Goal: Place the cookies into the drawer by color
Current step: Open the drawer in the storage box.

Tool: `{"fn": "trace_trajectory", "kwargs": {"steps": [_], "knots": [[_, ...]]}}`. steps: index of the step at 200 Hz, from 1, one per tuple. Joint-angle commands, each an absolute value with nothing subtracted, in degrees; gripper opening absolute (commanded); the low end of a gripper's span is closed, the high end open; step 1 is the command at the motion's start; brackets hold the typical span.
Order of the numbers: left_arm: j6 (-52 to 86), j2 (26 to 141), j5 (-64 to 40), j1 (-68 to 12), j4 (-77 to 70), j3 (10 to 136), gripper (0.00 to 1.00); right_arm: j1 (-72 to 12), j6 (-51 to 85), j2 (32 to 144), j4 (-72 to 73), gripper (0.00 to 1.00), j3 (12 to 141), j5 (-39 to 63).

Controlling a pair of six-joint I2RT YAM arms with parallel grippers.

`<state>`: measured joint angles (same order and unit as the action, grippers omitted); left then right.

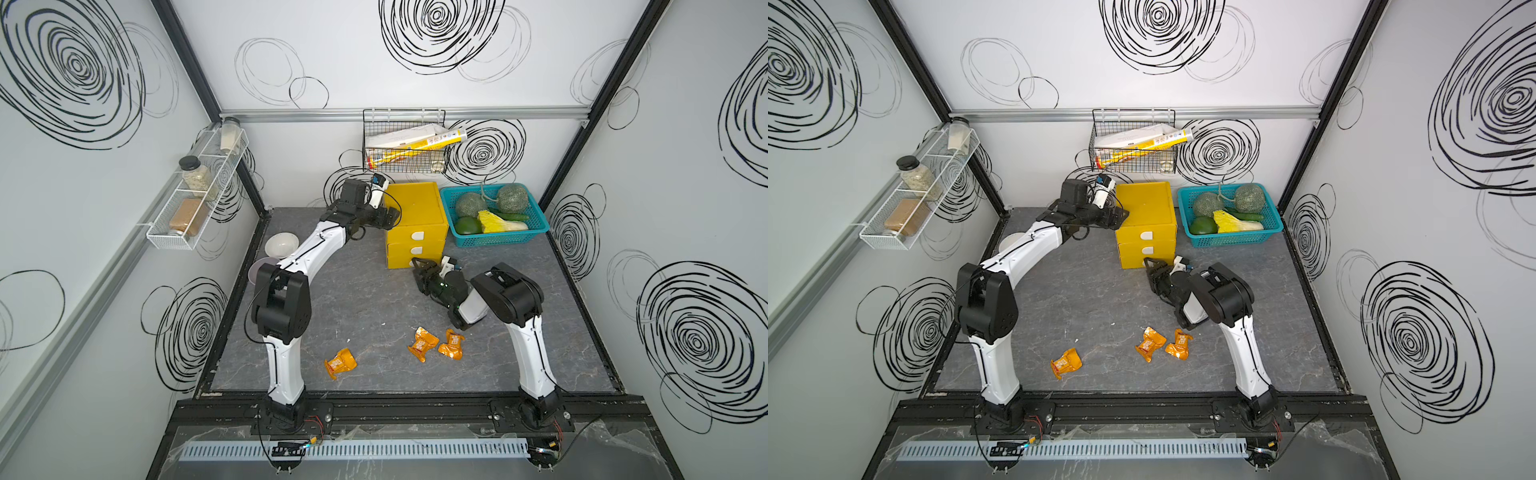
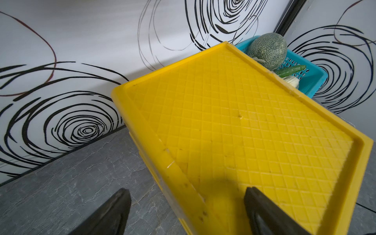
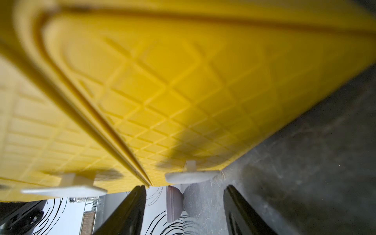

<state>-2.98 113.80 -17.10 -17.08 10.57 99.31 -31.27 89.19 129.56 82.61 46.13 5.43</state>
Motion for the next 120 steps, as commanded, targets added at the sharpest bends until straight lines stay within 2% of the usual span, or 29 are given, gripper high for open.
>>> {"fn": "trace_trajectory", "kwargs": {"steps": [1, 120], "knots": [[-4.1, 113.7, -16.4, -17.0, 14.1, 98.0, 0.93, -31.0, 89.4, 132.3, 80.5, 0.64, 44.9, 2.1], [-3.9, 113.3, -16.6, -17.0, 13.9, 97.6, 0.93, -31.2, 90.2, 134.6, 78.2, 0.59, 49.3, 0.0]]}}
